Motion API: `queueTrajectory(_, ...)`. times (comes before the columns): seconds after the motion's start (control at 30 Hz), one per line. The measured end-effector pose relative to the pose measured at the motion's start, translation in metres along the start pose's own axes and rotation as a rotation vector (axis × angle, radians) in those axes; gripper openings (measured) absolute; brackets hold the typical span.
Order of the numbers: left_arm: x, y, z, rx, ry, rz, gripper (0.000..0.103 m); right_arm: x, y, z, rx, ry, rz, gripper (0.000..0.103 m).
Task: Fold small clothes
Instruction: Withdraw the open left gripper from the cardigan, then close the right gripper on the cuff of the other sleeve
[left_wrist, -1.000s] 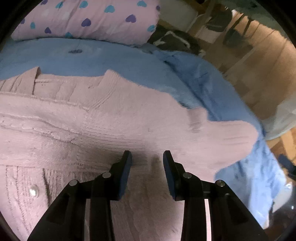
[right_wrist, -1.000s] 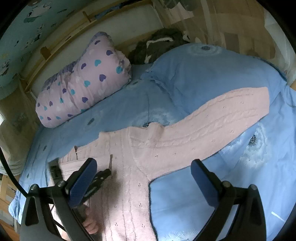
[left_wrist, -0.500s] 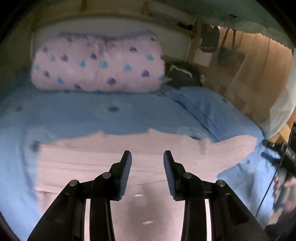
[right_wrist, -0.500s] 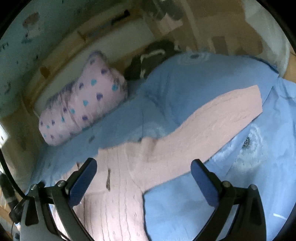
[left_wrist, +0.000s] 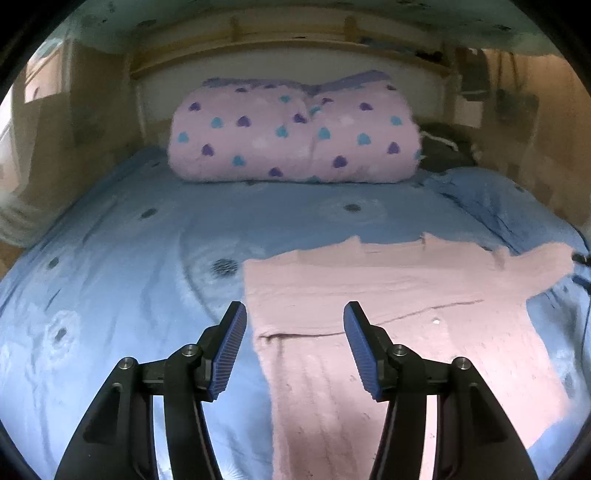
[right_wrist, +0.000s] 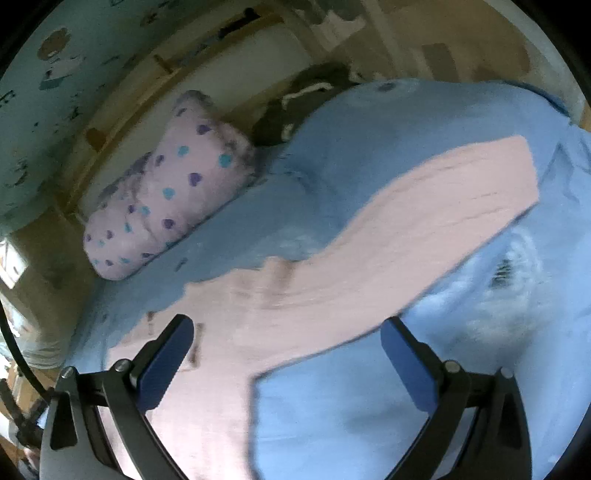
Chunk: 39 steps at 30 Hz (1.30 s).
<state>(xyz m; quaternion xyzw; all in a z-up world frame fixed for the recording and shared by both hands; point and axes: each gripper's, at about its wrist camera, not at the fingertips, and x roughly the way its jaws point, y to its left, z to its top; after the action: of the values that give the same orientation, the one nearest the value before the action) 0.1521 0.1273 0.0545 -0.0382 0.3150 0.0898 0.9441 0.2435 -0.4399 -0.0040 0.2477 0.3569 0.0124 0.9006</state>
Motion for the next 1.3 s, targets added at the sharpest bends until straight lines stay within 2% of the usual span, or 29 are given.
queueTrajectory(0.1,-0.001,0.008,0.003,-0.065,-0.001,-0.030,0.049,-0.003,-0.047,0.010,0.077,-0.016,-0.059,0.100)
queueTrajectory(0.2,0.001,0.007,0.002,-0.061,0.002,-0.021,0.049,-0.010,-0.111,0.022,0.250,-0.070,-0.012,0.098)
queueTrajectory(0.27,0.002,0.008,0.000,-0.044,0.006,-0.003,0.049,-0.024,-0.156,0.026,0.367,-0.175,0.033,0.095)
queueTrajectory(0.3,0.004,0.008,0.000,-0.037,0.012,0.004,0.049,-0.027,-0.166,0.027,0.395,-0.203,0.037,0.093)
queueTrajectory(0.37,0.008,0.007,-0.002,-0.029,0.024,0.013,0.049,-0.031,-0.197,0.027,0.471,-0.251,0.033,0.077)
queueTrajectory(0.4,0.009,0.006,-0.003,-0.028,0.029,0.018,0.049,-0.028,-0.206,0.028,0.487,-0.245,0.029,0.074)
queueTrajectory(0.6,0.021,0.004,-0.006,-0.004,0.060,0.049,0.049,0.000,-0.225,0.037,0.491,-0.241,0.059,0.071)
queueTrajectory(0.67,0.024,0.007,-0.006,-0.001,0.066,0.065,0.049,0.010,-0.230,0.038,0.515,-0.260,0.059,0.071)
queueTrajectory(0.8,0.025,0.015,-0.006,-0.017,0.066,0.083,0.049,0.021,-0.241,0.037,0.527,-0.355,0.072,0.065)
queueTrajectory(1.0,0.033,0.024,-0.006,-0.053,0.096,0.078,0.049,0.029,-0.247,0.044,0.553,-0.388,0.098,0.063)
queueTrajectory(1.13,0.032,0.021,-0.006,-0.018,0.086,0.098,0.049,0.022,-0.257,0.041,0.608,-0.407,0.133,0.049)
queueTrajectory(1.27,0.030,0.018,-0.005,-0.003,0.073,0.100,0.049,0.008,-0.261,0.035,0.639,-0.430,0.125,0.032)
queueTrajectory(1.3,0.031,0.018,-0.006,0.001,0.074,0.102,0.049,0.006,-0.260,0.033,0.651,-0.437,0.118,0.031)
